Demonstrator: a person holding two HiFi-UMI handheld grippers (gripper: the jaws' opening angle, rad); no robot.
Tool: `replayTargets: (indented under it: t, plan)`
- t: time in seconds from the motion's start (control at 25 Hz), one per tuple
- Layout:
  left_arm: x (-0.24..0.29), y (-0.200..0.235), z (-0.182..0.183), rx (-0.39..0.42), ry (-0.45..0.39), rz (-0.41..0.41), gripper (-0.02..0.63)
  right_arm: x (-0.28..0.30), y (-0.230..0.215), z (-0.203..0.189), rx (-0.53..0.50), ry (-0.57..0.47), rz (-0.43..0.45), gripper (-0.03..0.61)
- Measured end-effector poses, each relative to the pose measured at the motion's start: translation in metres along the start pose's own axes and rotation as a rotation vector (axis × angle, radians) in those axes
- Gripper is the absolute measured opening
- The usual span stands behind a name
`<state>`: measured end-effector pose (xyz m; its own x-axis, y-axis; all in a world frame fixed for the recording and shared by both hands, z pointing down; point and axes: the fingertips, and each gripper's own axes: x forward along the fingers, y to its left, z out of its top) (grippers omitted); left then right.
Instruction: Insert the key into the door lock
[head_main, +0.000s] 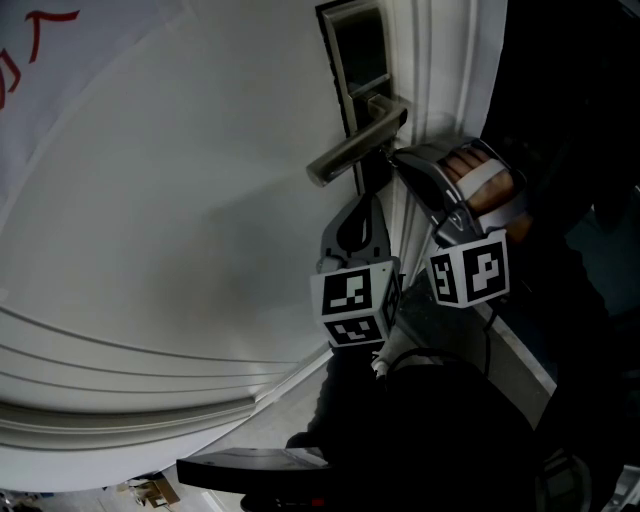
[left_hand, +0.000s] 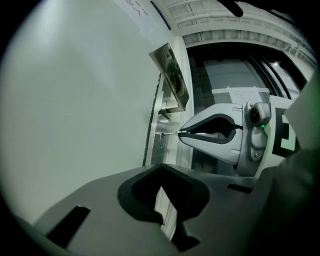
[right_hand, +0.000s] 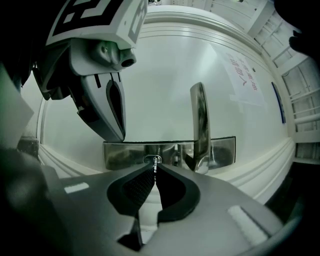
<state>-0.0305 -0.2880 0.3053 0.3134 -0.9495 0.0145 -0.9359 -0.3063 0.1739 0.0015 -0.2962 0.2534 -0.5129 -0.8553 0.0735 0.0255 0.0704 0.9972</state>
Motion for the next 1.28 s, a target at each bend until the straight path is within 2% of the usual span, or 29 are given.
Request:
replayTargets:
  t: [0.16, 1.28]
  plan:
    - [0.0014, 0.0013, 0.0028, 0.012, -0.028, 0.003, 0.002, 0.0005, -0.0001, -0.0003, -0.001, -0.001, -0.003, 0.012]
    - [0.0006, 0.0050, 0.0068, 0.026, -0.030, 0.011, 0.002, 0.0053, 0.0005, 0.0001, -0.008, -0.001, -0.004, 0.012]
